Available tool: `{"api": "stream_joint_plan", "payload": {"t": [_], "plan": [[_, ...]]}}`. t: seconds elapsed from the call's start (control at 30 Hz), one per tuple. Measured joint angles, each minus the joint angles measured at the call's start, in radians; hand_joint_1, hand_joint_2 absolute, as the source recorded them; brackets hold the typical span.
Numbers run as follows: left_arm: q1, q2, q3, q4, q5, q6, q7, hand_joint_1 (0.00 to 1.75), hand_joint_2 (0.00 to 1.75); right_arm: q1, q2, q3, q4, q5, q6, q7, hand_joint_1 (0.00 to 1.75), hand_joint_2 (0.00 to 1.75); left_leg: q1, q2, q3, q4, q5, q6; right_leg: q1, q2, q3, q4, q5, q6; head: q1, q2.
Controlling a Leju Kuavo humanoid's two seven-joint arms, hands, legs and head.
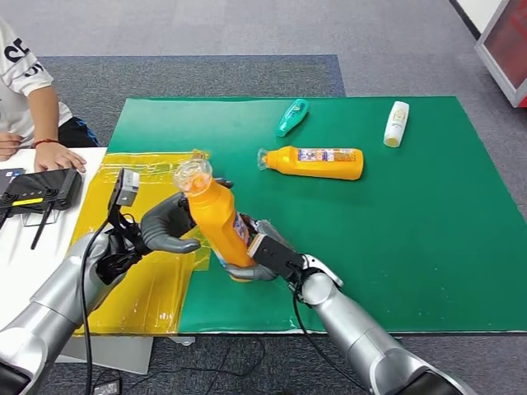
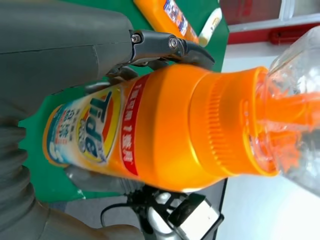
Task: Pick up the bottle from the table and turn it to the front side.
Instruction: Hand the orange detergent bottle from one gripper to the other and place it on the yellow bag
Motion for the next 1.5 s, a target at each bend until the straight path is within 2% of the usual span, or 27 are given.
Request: {"api": "stream_joint_plan", "payload": {"t": [0.4, 0.8, 0.93, 1.3, 1.5], "plan": [[-0.009, -0.03, 0.026, 0.002, -0.122, -0.007, -0.155, 0.0, 1.75, 0.0, 0.017, 0.046, -0.007, -0.05, 0.093, 0.0, 1.75, 1.75, 0.0, 0.0, 0.0, 0.0, 0.0, 0.0, 0.0, 0.0, 0.0, 0.0, 0.0, 0.0, 0.0, 0.0], [0.043, -0.045, 0.08, 0.002, -0.134, -0.039, -0.209, 0.0, 1.75, 0.001, 0.02, 0.055, -0.027, -0.117, 0.116, 0.001, 1.75, 1.75, 0.0, 0.0, 0.0, 0.0, 0.0, 0.0, 0.0, 0.0, 0.0, 0.0, 0.0, 0.0, 0.0, 0.0], [0.069, -0.046, 0.102, 0.0, -0.14, -0.035, -0.212, 0.0, 1.75, 0.009, 0.02, 0.051, -0.062, -0.106, 0.052, 0.019, 1.75, 1.75, 0.0, 0.0, 0.0, 0.0, 0.0, 0.0, 0.0, 0.0, 0.0, 0.0, 0.0, 0.0, 0.0, 0.0], [0.114, -0.048, 0.15, -0.026, -0.141, -0.019, -0.197, 0.0, 1.75, 0.044, 0.021, 0.046, -0.129, 0.024, -0.127, 0.059, 1.75, 1.75, 0.0, 0.0, 0.0, 0.0, 0.0, 0.0, 0.0, 0.0, 0.0, 0.0, 0.0, 0.0, 0.0, 0.0], [0.12, -0.053, 0.159, -0.03, -0.133, -0.018, -0.181, 0.0, 1.75, 0.054, 0.024, 0.051, -0.135, 0.06, -0.157, 0.063, 1.75, 1.75, 0.0, 0.0, 0.0, 0.0, 0.0, 0.0, 0.0, 0.0, 0.0, 0.0, 0.0, 0.0, 0.0, 0.0]]}}
